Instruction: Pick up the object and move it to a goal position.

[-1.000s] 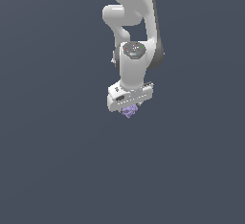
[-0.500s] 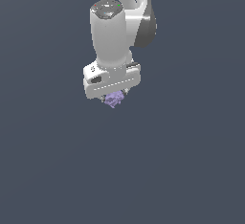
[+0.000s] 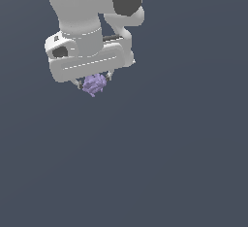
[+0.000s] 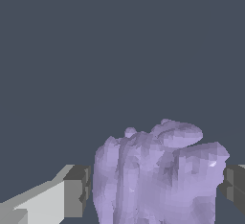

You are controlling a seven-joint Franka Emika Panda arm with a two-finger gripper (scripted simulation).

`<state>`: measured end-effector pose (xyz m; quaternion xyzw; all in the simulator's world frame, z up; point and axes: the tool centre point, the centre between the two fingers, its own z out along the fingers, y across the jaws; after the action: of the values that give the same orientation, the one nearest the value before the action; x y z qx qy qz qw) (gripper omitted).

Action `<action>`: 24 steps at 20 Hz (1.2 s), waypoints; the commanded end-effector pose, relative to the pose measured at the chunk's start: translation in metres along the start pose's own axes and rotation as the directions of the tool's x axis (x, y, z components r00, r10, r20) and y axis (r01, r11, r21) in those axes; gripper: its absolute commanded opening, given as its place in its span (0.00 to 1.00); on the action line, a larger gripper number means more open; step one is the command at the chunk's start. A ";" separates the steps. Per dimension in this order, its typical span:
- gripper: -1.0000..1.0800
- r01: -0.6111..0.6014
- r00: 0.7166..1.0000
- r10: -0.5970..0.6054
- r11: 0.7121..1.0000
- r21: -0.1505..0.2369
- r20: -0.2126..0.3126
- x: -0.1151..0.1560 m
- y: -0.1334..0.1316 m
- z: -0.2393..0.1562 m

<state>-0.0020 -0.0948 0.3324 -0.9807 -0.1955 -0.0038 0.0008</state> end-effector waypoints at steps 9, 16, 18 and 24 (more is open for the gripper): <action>0.00 0.001 1.000 -0.001 1.000 0.000 0.004 -0.004 0.051 -0.074; 0.00 0.001 1.000 -0.001 1.000 0.000 0.005 -0.006 0.076 -0.110; 0.00 0.001 1.000 -0.001 1.000 0.000 0.006 -0.006 0.082 -0.119; 0.00 0.001 1.000 -0.001 1.000 0.000 0.006 -0.006 0.098 -0.141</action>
<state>0.0276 -0.1845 0.4680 -0.9806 -0.1960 -0.0008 0.0000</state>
